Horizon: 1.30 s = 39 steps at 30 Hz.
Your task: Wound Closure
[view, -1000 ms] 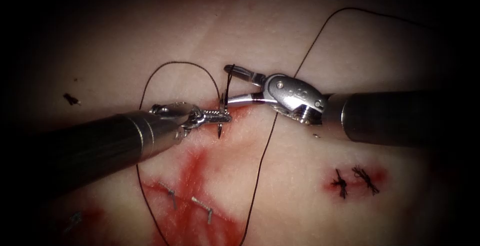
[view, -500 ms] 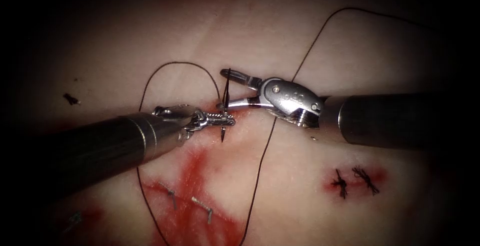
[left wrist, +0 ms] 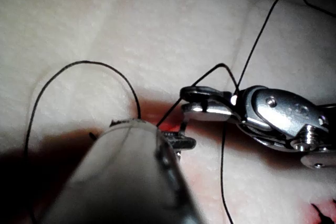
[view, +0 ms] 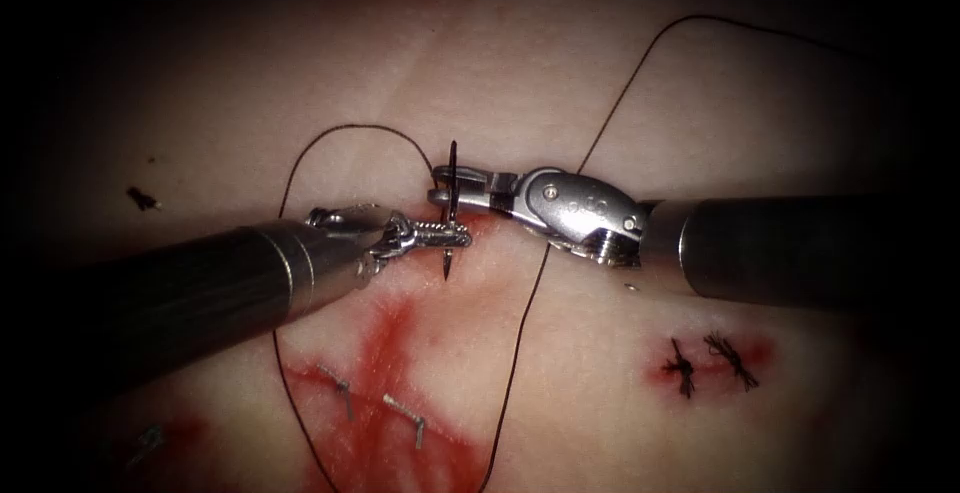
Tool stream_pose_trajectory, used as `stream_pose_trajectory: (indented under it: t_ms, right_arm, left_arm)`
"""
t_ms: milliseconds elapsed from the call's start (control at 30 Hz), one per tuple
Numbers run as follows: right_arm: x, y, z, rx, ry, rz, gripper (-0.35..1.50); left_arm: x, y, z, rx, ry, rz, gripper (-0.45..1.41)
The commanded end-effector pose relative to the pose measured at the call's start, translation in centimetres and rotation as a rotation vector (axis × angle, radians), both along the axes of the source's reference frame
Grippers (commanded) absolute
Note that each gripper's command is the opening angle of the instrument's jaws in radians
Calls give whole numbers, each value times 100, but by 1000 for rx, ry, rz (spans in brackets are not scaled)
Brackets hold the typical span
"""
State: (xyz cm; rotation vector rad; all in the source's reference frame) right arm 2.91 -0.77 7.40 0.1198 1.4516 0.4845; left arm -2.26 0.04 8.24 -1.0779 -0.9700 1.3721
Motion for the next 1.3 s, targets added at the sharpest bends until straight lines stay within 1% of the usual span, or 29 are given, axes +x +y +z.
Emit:
stream_pose_trajectory:
  t_ms: [33,67,100,133,200,233,400,467,500,533,567,633,667,700,733,767,800,833,867,933,967,1000,1033,1067,1100,1167,1200,1233,1300]
  right_arm:
    - [3,-2,7,3,-7,-11,-35]
    - [3,-2,7,3,-7,-11,-35]
    - [1,-1,8,-3,-13,-16,-35]
    - [0,0,8,21,-13,-14,-35]
    - [-2,1,9,67,-8,-13,-35]
    - [-4,3,10,125,1,-9,-35]
    - [-8,8,14,309,44,-9,-35]
    - [-9,8,23,501,94,-10,-35]
    - [-10,6,29,570,102,-7,-35]
    - [-12,5,40,606,84,-12,-35]
    - [-12,5,43,609,83,-12,-35]
    - [-13,6,48,604,80,-16,-35]
    - [-13,6,48,604,80,-16,-35]
    - [-14,8,51,601,82,-16,-35]
    - [-15,10,54,598,87,-23,-35]
    - [-15,12,56,579,88,-26,-35]
    - [-15,12,56,579,88,-26,-35]
    - [-15,14,58,537,89,-43,-35]
    - [-15,15,58,513,95,-49,-35]
    - [-15,18,57,488,117,-54,-35]
    - [-15,18,57,488,117,-54,-35]
    - [-15,19,56,472,122,-61,-35]
    - [-15,19,56,472,122,-61,-35]
    - [-15,20,55,455,119,-60,-35]
    - [-15,20,55,455,119,-60,-35]
    - [-15,21,55,449,127,-57,-35]
    - [-15,20,55,443,125,-55,-35]
    - [-15,20,55,443,126,-55,-35]
    - [-15,20,54,437,125,-55,-35]
  left_arm:
    - [-5,4,5,0,12,-9,79]
    - [-5,4,5,0,12,-9,79]
    - [-6,6,4,-5,15,-12,106]
    - [-6,5,3,-17,16,-9,111]
    - [-5,3,3,-42,28,7,115]
    - [-5,1,2,-82,52,38,120]
    - [-3,-3,-1,-189,88,115,126]
    - [-1,-4,1,-306,141,203,126]
    - [0,-6,3,-357,162,248,126]
    - [4,-12,4,-467,177,313,125]
    - [5,-13,5,-499,178,334,121]
    - [7,-14,6,-542,175,363,103]
    - [7,-14,6,-542,175,363,103]
    - [8,-14,6,-553,175,370,91]
    - [8,-13,9,-592,177,392,69]
    - [9,-12,10,-599,176,394,54]
    - [9,-12,10,-599,176,394,54]
    - [10,-11,15,-638,176,424,14]
    - [10,-10,18,-648,183,441,4]
    - [9,-12,29,-641,221,491,2]
    - [9,-12,29,-641,221,491,2]
    - [8,-14,37,-645,249,521,15]
    - [8,-14,37,-645,249,521,15]
    - [8,-16,44,-643,282,534,31]
    - [8,-16,44,-643,282,534,31]
    - [7,-19,54,-635,317,567,41]
    - [8,-19,56,-633,325,577,61]
    - [8,-18,57,-632,329,582,74]
    - [9,-16,57,-631,327,583,81]
